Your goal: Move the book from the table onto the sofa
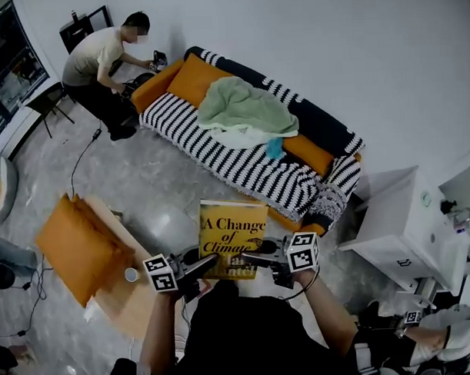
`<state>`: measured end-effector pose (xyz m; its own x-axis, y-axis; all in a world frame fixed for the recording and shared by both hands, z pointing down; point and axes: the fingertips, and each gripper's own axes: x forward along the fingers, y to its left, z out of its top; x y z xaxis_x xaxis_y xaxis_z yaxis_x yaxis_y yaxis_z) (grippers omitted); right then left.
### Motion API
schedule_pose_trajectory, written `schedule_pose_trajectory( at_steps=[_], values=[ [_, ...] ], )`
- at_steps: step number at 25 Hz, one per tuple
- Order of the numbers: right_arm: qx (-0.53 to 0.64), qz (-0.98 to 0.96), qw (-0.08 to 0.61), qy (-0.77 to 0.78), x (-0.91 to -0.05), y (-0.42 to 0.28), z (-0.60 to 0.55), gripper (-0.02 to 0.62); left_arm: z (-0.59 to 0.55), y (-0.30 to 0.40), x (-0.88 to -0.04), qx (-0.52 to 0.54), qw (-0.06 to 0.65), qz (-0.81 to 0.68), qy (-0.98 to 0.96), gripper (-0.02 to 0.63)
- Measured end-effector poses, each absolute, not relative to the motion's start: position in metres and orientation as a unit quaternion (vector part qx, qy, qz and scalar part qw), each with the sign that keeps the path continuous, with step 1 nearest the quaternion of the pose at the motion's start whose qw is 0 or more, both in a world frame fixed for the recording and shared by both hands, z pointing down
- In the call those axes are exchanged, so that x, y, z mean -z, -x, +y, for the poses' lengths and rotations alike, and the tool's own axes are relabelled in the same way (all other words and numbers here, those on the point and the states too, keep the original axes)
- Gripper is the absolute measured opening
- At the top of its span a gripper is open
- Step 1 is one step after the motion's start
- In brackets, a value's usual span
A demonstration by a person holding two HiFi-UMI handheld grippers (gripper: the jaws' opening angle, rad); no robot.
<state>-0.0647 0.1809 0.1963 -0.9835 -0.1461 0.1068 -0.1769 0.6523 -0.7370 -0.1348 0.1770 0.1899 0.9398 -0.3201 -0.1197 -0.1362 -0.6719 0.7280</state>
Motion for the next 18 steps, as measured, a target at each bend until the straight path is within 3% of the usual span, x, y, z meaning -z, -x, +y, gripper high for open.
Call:
schedule_pose_trajectory(
  at_steps=[9, 18],
  values=[
    [-0.419, -0.894, -0.023, -0.156, -0.189, 0.011, 0.098, 0.156, 0.081, 0.079, -0.180, 0.073, 0.392, -0.052, -0.916, 0.152],
    [-0.400, -0.896, -0.036, -0.186, -0.220, 0.007, 0.086, 0.156, 0.066, 0.076, -0.210, 0.074, 0.382, -0.031, -0.921, 0.152]
  ],
)
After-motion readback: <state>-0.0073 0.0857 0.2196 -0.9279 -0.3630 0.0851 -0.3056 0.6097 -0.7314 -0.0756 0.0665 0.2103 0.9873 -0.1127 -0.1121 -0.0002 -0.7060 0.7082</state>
